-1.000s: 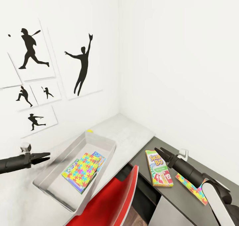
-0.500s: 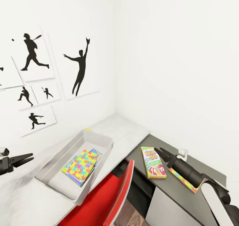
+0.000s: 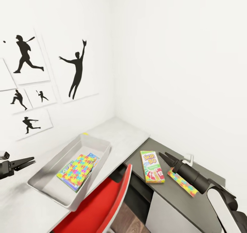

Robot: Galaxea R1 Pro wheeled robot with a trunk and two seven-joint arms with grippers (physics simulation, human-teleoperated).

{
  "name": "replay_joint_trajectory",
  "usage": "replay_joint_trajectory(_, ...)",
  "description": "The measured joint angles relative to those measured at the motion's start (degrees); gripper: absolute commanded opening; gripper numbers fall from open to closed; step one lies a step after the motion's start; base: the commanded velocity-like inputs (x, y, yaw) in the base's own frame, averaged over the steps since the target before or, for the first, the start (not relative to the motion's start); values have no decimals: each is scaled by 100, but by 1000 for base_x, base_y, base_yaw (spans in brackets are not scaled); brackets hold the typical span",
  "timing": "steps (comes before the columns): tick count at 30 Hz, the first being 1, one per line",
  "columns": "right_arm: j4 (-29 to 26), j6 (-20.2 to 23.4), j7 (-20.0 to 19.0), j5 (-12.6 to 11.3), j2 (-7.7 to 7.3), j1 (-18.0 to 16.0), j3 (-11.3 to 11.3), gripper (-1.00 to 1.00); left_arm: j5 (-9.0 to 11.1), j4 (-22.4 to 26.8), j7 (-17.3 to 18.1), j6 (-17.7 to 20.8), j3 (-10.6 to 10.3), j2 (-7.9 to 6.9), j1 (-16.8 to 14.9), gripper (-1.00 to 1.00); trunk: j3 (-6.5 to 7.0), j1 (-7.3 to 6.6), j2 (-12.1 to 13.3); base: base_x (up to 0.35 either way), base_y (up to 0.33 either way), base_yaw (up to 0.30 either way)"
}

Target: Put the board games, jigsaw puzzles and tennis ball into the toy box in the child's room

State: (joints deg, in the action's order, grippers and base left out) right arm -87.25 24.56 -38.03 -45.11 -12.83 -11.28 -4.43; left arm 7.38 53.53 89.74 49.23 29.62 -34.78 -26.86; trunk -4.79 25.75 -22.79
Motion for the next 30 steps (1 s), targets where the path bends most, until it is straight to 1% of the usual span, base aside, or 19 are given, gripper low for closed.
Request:
replay_joint_trajectory(12,16,0,-6,-7,0,0,-27,100,-1,24,0,0,8,0,-1,100,82,0,0,-2,-293,-189)
replay_joint_trajectory(23,29,0,-6,-9,0,1,-36,100,0,37,0,0,21,7,-1,100,162,1,0,-67,-290,-200)
replay_joint_trajectory(30,32,0,-8,-10,0,1,-42,100,-3,41,1,1,26,7,-1,100,213,0,0,-43,-103,-201)
